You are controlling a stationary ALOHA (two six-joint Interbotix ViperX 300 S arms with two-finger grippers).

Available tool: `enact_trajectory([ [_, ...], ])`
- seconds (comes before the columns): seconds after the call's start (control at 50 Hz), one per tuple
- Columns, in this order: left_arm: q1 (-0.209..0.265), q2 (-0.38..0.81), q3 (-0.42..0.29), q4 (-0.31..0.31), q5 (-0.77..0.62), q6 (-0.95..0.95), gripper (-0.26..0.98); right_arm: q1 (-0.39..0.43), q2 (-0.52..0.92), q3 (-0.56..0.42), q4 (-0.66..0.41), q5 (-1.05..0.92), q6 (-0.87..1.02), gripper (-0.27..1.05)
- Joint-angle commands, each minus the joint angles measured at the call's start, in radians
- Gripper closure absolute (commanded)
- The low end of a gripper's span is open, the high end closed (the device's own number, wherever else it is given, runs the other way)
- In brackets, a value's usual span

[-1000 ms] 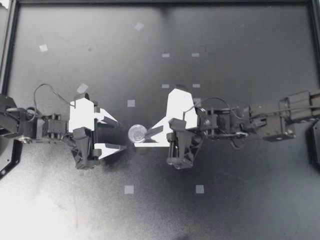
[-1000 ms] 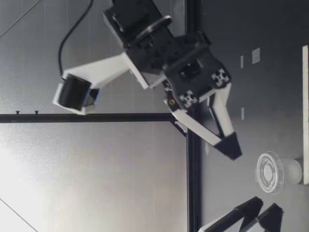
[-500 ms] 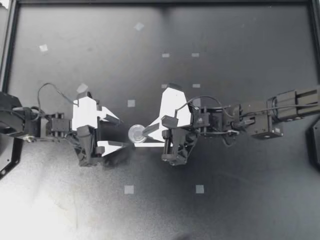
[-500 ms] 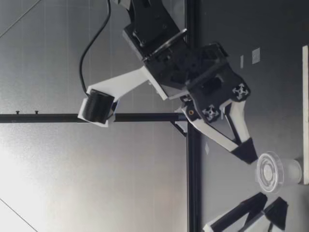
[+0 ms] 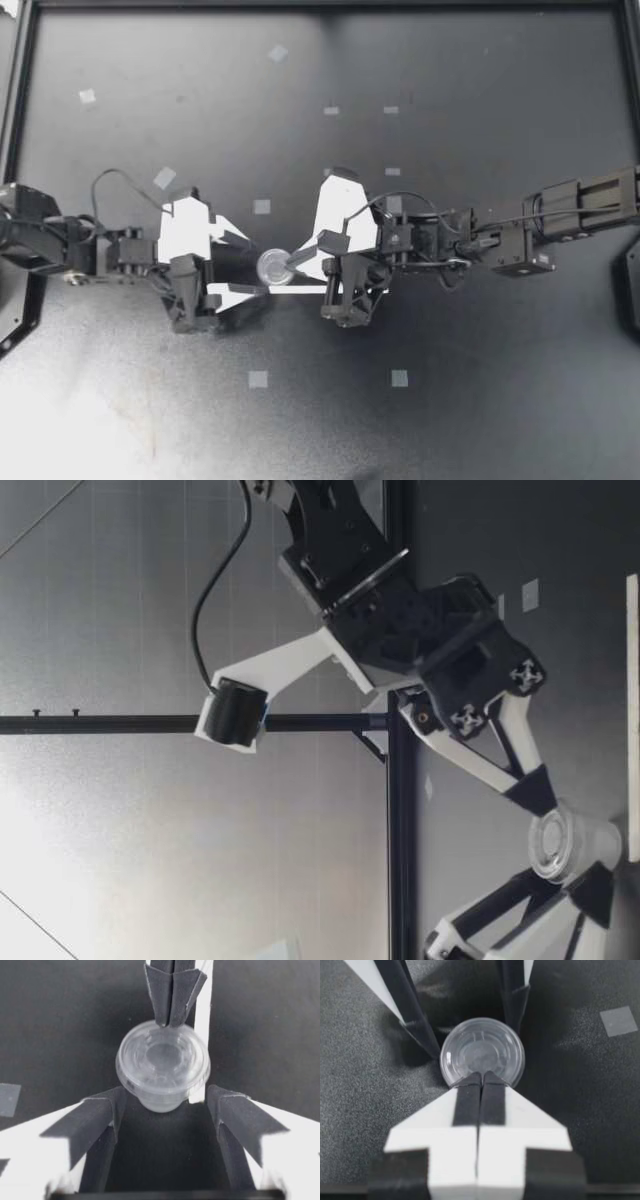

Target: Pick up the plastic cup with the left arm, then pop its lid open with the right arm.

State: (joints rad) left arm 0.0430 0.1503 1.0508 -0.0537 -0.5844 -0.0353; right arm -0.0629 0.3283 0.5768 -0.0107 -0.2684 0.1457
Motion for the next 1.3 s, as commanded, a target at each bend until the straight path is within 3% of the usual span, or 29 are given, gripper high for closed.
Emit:
enact_trajectory([
  [0.0,0.002,-0.002,-0.023,0.0,-0.009,0.003,0.08,-0.008,-0.017,-0.023,-0.002,-0.003,0.0,0.93],
  [0.92,0.002,0.014,-0.04,0.0,0.015,0.012,0.09,-0.006,0.006,-0.025,-0.002,0.014,0.017,0.93],
  [1.28,0.003,0.018,-0.06,0.0,0.066,0.041,0.37,-0.006,-0.006,-0.025,-0.002,0.044,0.018,0.93],
])
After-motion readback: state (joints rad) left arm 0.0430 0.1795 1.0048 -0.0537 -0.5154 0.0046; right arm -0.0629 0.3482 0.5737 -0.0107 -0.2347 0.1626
